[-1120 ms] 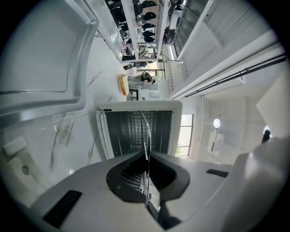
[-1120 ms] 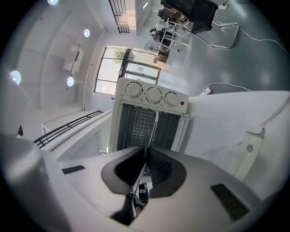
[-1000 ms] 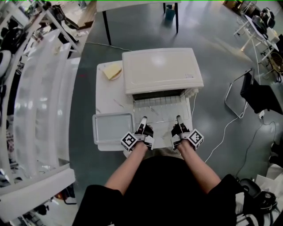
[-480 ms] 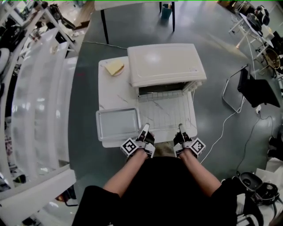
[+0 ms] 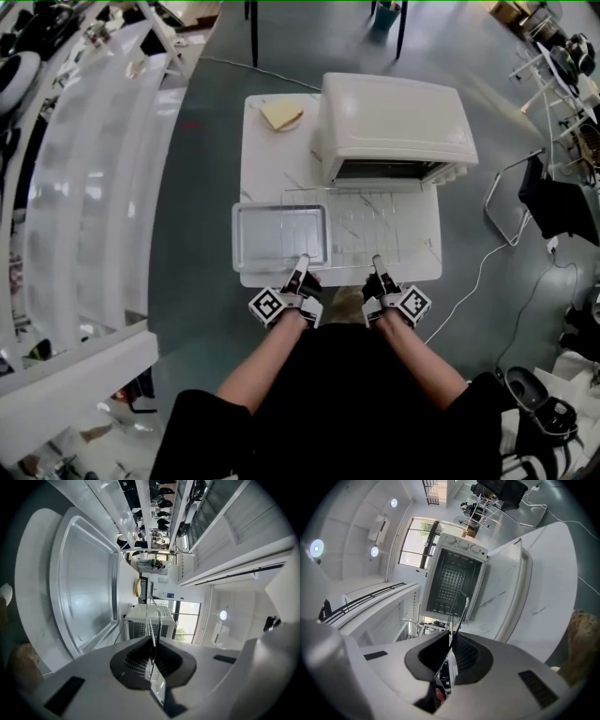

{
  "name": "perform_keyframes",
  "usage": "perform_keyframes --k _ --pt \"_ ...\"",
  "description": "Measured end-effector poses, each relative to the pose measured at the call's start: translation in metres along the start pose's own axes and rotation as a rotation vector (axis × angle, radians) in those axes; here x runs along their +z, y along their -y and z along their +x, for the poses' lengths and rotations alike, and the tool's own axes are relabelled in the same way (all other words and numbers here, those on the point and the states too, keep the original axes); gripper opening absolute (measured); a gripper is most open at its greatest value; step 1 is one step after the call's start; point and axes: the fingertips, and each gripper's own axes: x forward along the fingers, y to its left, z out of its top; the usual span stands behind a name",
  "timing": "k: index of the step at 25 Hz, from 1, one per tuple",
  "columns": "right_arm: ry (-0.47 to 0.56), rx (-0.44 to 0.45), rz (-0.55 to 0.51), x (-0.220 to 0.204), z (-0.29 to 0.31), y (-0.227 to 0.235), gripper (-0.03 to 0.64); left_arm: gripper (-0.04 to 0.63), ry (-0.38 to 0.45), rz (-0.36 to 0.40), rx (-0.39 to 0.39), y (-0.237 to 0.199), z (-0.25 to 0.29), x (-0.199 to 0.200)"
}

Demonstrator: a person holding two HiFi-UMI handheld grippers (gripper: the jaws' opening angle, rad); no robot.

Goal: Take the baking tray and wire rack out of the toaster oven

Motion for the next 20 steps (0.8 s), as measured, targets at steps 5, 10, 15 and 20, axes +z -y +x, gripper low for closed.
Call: perform_keyframes --k 5,10,15,20 --pt "-0.051 0.013 -0.015 -0.048 0.025 -0.019 0.040 0.020 0.033 -0.001 -0.014 0.004 -0.029 0.046" --pt "-0.099 0.034 -0.031 -0.088 0.046 -0.029 0.040 0.020 0.068 0.018 -0.006 -0.001 -0.053 0.085" --pt "-0.159 0.009 -0.054 -0.127 0.056 -0.030 0.043 0.020 0.076 0.035 0.021 -0.009 -0.077 0.116" --pt "-0.189 -0.043 -0.043 -0.155 0.064 -0.026 0.044 0.020 0.066 0.057 0.071 -0.027 -0.091 0.140"
